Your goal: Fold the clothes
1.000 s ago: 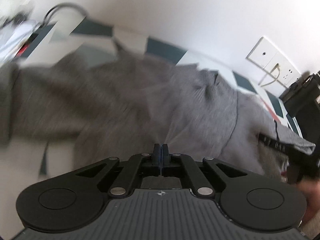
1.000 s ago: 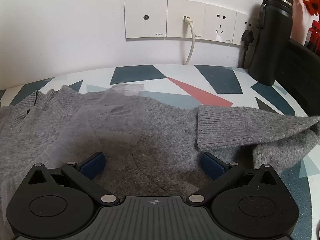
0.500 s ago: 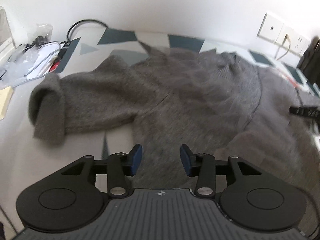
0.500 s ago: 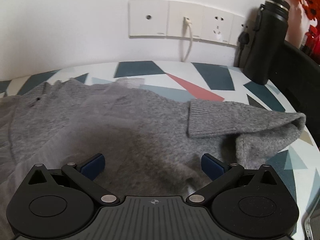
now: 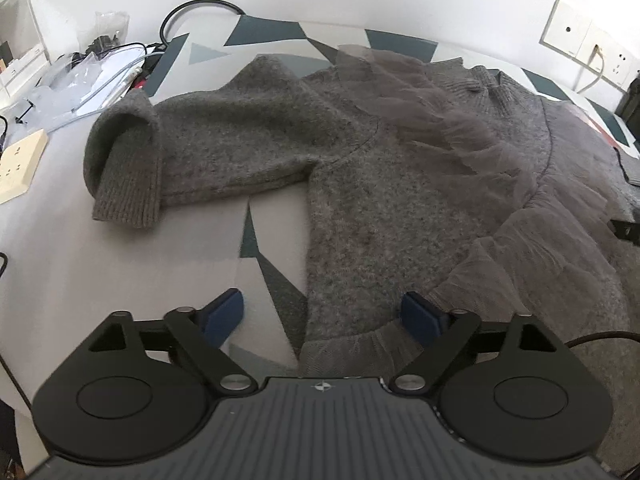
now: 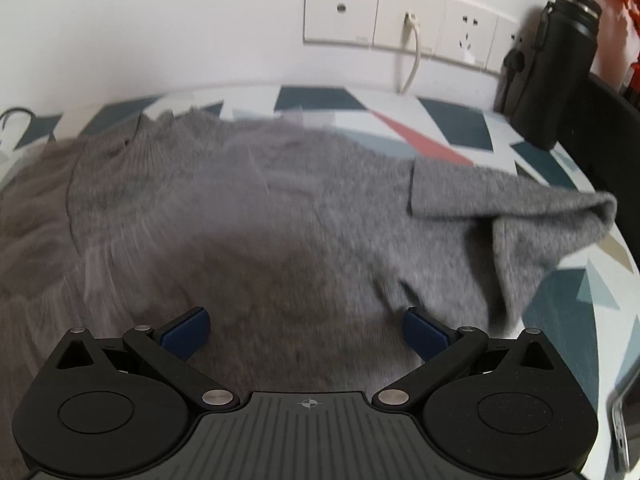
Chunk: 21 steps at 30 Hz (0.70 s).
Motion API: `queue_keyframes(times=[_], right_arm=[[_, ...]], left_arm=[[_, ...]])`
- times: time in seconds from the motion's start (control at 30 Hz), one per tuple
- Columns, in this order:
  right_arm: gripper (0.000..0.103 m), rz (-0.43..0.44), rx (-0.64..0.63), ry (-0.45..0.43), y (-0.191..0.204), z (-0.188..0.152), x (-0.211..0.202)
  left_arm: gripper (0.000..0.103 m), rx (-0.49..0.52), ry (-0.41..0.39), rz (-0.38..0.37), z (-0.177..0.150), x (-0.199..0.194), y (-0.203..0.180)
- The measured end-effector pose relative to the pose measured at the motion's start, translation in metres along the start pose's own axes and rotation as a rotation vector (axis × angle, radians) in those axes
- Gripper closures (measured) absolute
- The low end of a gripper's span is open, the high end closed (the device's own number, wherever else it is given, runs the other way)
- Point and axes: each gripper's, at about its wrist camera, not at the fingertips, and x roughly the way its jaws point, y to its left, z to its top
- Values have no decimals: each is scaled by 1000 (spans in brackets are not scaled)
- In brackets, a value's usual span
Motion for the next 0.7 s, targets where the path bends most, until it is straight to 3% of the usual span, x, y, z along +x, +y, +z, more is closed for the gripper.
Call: queue_keyframes(times=[0.07,0.7], right_arm=[[1,8,6,15,-1,-4,0],[1,35,-7,18,-2,-8,0]], left_arm=[[0,21,13,-4,-1,3,-5],[0,-1,-1,21,-3,5,-10]])
